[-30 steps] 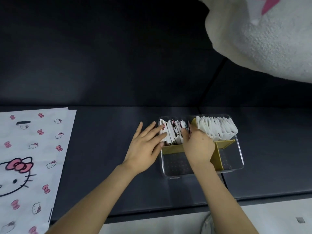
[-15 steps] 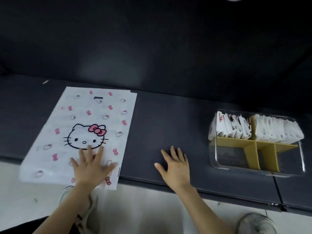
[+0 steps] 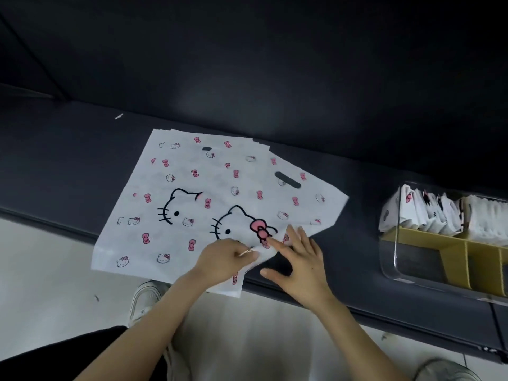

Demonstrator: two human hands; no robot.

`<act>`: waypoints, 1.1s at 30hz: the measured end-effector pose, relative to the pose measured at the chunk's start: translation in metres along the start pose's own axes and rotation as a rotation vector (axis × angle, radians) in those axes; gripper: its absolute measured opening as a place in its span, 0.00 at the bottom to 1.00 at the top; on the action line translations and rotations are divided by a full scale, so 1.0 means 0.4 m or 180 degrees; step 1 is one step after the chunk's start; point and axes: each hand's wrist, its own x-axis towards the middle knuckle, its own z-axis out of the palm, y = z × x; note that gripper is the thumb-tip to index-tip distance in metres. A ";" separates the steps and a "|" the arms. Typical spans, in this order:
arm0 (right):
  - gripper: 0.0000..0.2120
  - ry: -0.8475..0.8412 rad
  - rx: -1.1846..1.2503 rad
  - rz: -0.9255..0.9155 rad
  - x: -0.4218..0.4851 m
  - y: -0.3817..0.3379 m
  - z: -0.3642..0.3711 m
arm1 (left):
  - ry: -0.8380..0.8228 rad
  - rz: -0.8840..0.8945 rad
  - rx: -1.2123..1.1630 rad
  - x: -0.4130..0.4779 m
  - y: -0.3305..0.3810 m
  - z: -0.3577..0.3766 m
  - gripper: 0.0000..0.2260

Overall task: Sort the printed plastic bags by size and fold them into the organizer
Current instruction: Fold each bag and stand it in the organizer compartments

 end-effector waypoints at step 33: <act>0.13 0.0949 0.3017 0.3093 -0.110 0.154 -0.126 | 0.2023 -0.0106 -0.1725 -0.048 -0.022 -0.035 0.13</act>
